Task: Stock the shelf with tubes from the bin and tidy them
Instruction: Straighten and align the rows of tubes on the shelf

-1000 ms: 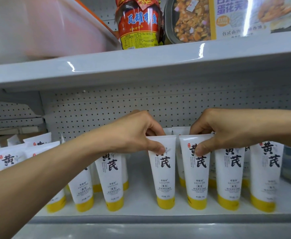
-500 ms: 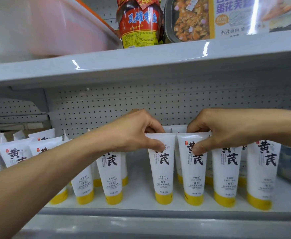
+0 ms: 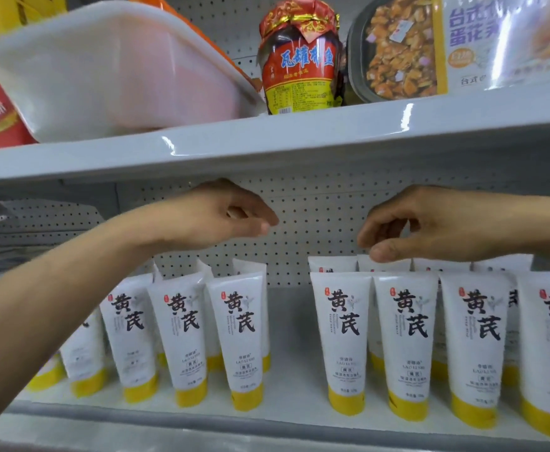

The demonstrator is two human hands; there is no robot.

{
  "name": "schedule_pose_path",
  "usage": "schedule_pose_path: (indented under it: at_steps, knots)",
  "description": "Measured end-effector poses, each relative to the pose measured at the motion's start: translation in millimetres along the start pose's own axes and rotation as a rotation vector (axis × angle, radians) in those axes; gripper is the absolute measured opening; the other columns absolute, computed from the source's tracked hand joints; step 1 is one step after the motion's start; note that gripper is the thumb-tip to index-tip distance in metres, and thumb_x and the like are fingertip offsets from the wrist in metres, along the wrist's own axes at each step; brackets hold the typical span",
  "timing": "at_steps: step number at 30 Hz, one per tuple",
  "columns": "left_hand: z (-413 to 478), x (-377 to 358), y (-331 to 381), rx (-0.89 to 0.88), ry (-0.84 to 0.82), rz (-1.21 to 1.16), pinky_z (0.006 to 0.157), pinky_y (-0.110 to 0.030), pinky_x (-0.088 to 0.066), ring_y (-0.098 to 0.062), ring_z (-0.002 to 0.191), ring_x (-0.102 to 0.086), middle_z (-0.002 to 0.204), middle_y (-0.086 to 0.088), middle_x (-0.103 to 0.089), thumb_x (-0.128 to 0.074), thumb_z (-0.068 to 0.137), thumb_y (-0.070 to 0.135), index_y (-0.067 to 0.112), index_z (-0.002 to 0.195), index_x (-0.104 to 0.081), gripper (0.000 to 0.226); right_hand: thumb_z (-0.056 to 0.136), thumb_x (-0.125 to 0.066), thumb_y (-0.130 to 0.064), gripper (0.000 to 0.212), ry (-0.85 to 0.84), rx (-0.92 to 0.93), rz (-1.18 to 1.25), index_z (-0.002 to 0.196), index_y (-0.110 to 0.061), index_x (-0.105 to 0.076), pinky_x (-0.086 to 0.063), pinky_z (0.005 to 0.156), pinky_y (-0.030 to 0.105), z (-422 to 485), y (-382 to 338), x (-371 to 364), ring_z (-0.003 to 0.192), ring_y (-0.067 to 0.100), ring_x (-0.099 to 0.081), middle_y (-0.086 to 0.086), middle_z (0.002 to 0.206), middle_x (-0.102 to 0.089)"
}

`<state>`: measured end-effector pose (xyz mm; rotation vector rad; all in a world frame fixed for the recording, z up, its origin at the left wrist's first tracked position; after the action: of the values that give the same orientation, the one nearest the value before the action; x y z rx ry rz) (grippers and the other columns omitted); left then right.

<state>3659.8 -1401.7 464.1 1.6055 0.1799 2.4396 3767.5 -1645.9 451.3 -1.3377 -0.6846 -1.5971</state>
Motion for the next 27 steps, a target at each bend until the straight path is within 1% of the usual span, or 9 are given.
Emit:
schedule_pose_path:
  at_steps: [2,4,7,10,14,17,19,24,27]
  knots:
    - [5,6,-21,0.004,-0.121,0.035,0.094,-0.017,-0.047,0.012,0.095,-0.062,0.104,0.027,-0.069,-0.065,0.087,0.041,0.044,0.105,-0.068,0.019,0.082,-0.062,-0.052,0.02,-0.015,-0.027,-0.01,0.1,-0.044,-0.064,-0.046,0.082,0.014,14,-1,-3,0.091,-0.015,-0.059,-0.029,0.097,-0.066]
    - [10,6,-37,0.015,-0.272,0.007,0.097,-0.015,-0.046,0.011,0.101,-0.061,0.112,0.023,-0.068,-0.07,0.086,0.033,0.038,0.112,-0.066,0.028,0.083,-0.063,-0.051,0.017,-0.049,-0.064,-0.01,0.099,-0.047,-0.062,-0.043,0.084,0.012,29,-5,-7,0.093,-0.015,-0.058,-0.03,0.098,-0.065]
    - [17,-4,-52,0.0,-0.436,-0.001,0.097,-0.017,-0.046,0.005,0.106,-0.061,0.115,0.018,-0.067,-0.076,0.082,0.018,0.037,0.111,-0.064,0.037,0.085,-0.065,-0.047,0.025,-0.078,-0.12,-0.03,0.109,-0.043,-0.064,-0.043,0.091,0.016,49,-11,-12,0.098,-0.011,-0.059,-0.029,0.101,-0.064]
    - [23,-19,-57,-0.051,-0.513,-0.038,0.092,-0.023,-0.052,0.0,0.099,-0.067,0.107,0.016,-0.072,-0.075,0.082,0.015,0.028,0.11,-0.07,0.031,0.083,-0.069,-0.045,0.033,-0.147,-0.169,-0.033,0.115,-0.035,-0.066,-0.046,0.096,0.022,65,-17,-17,0.099,-0.006,-0.061,-0.023,0.106,-0.067]
    - [30,-33,-52,-0.113,-0.48,-0.039,0.089,-0.026,-0.056,0.0,0.087,-0.07,0.094,0.016,-0.075,-0.074,0.084,0.018,0.02,0.1,-0.076,0.017,0.084,-0.071,-0.039,0.024,-0.246,-0.165,-0.058,0.104,-0.025,-0.073,-0.055,0.089,0.027,73,-23,-29,0.085,-0.001,-0.068,-0.015,0.094,-0.075]
    - [34,-37,-50,-0.121,-0.435,-0.002,0.09,-0.03,-0.056,-0.003,0.088,-0.071,0.095,0.013,-0.076,-0.073,0.084,0.023,0.02,0.099,-0.077,0.016,0.088,-0.067,-0.035,0.021,-0.26,-0.168,-0.125,0.096,-0.017,-0.075,-0.056,0.081,0.033,74,-22,-36,0.086,0.016,-0.069,0.001,0.095,-0.075]
    - [37,-41,-49,-0.111,-0.403,-0.003,0.087,-0.031,-0.057,-0.004,0.087,-0.071,0.094,0.013,-0.076,-0.073,0.084,0.026,0.021,0.1,-0.077,0.017,0.088,-0.067,-0.035,0.02,-0.255,-0.163,-0.117,0.091,-0.016,-0.075,-0.057,0.074,0.032,73,-19,-38,0.081,0.017,-0.069,0.001,0.091,-0.075]
    - [45,-52,-43,-0.116,-0.318,-0.016,0.072,-0.014,-0.054,0.007,0.075,-0.067,0.087,0.02,-0.074,-0.074,0.083,0.032,0.026,0.091,-0.075,0.01,0.087,-0.067,-0.034,0.018,-0.237,-0.145,-0.088,0.087,-0.017,-0.075,-0.058,0.068,0.031,74,-15,-39,0.072,0.021,-0.066,0.006,0.088,-0.074]
    - [45,-52,-38,-0.126,-0.317,-0.023,0.061,-0.004,-0.044,0.012,0.066,-0.063,0.074,0.027,-0.068,-0.074,0.083,0.033,0.033,0.085,-0.072,0.003,0.088,-0.066,-0.033,0.02,-0.234,-0.127,-0.072,0.088,-0.014,-0.074,-0.053,0.06,0.023,74,-14,-41,0.063,0.009,-0.057,0.009,0.087,-0.072]
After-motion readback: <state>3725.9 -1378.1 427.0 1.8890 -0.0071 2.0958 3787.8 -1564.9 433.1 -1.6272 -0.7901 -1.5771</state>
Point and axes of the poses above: each hand's wrist, its own z-axis towards the middle knuckle, its own x-axis out of the back of the hand, y = z × x, the point moved 2 cm from there along z, towards the middle knuckle
